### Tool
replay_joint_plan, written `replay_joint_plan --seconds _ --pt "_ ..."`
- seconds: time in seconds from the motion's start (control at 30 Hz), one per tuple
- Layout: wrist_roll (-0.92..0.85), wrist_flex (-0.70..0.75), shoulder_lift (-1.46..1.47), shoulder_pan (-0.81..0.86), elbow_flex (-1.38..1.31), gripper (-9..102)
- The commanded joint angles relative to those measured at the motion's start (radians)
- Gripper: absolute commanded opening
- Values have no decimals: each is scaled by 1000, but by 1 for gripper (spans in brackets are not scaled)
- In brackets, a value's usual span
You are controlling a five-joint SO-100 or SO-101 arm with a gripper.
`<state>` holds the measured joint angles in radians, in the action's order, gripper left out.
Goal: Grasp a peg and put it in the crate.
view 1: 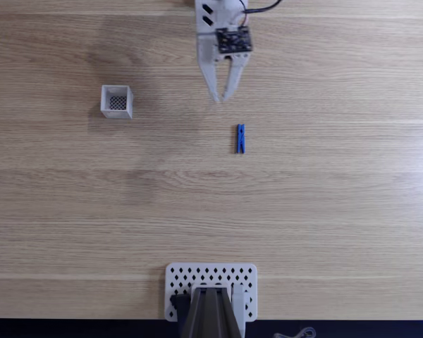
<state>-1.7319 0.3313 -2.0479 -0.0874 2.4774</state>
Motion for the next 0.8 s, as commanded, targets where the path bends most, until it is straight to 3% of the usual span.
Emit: replay_joint_plan --seconds 0.0,0.27,0.5,0.77 --pt "-21 -204 100 -34 -26 -1" --pt "9 -336 242 -40 -43 1" --pt "115 -339 264 -48 -44 21" --pt "163 -339 377 -49 -143 18"
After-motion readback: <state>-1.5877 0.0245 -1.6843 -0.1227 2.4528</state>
